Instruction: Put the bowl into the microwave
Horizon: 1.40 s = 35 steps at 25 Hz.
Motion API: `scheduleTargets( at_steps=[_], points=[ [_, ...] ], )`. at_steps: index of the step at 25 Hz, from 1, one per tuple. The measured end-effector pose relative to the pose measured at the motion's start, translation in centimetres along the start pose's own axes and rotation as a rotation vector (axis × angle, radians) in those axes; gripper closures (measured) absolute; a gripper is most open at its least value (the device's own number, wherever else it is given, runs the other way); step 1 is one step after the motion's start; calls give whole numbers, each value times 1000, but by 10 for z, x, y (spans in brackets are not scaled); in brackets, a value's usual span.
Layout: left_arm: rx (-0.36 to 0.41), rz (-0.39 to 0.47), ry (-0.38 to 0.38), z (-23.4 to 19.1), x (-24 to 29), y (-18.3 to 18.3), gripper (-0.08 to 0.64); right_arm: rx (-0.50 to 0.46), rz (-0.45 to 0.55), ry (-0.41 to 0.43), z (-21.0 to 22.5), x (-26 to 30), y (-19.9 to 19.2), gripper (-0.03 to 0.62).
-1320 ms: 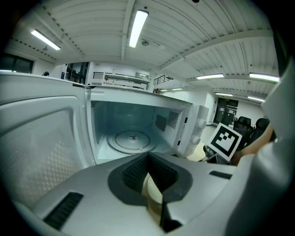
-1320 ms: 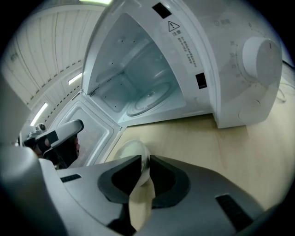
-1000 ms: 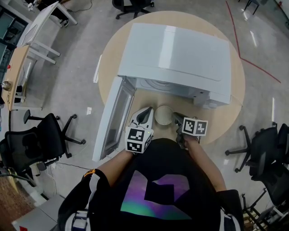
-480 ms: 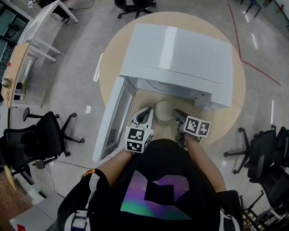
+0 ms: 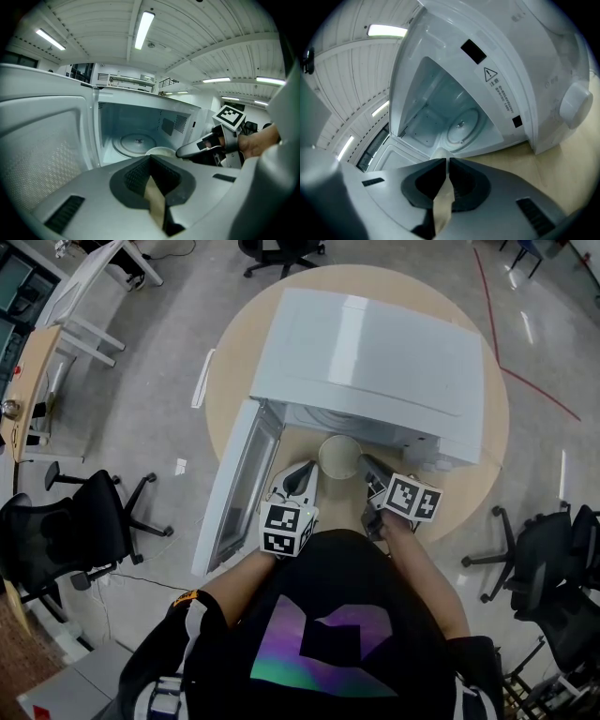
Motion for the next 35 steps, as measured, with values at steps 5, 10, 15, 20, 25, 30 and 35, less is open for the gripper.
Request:
scheduleTargets(
  at_steps=[5, 10, 15, 20, 25, 30, 35],
  points=[
    [-3, 19, 9, -1, 0, 4, 514, 9, 39, 25, -13, -5, 15, 556],
    [-6, 40, 29, -6, 0, 9, 514, 27, 62, 34, -18, -5, 23, 557],
    [-3, 63, 51, -13, 4, 18, 514, 59, 90, 38, -21, -4, 33, 557],
    [-5, 70, 72, -24, 12, 25, 514, 78, 115, 33, -23, 1, 43, 557],
    [-9, 68, 88, -32, 17, 28, 514, 92, 137, 19, -21, 6, 48, 557],
    [-15, 63, 98, -39, 27, 34, 514, 121, 156, -2, -16, 13, 55, 558],
    [-6, 59, 100, -42, 37, 38, 514, 157, 185, -22, -9, 21, 60, 558]
  ],
)
Point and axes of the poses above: the fingertips, and each gripper's own axes: x forward along the fingers, z to its right, y out of its top, the point moved 3 cm from there along -x, backward along the fingers, and after that the axes turned 11 degrees about -y, right-handed, at the moved point
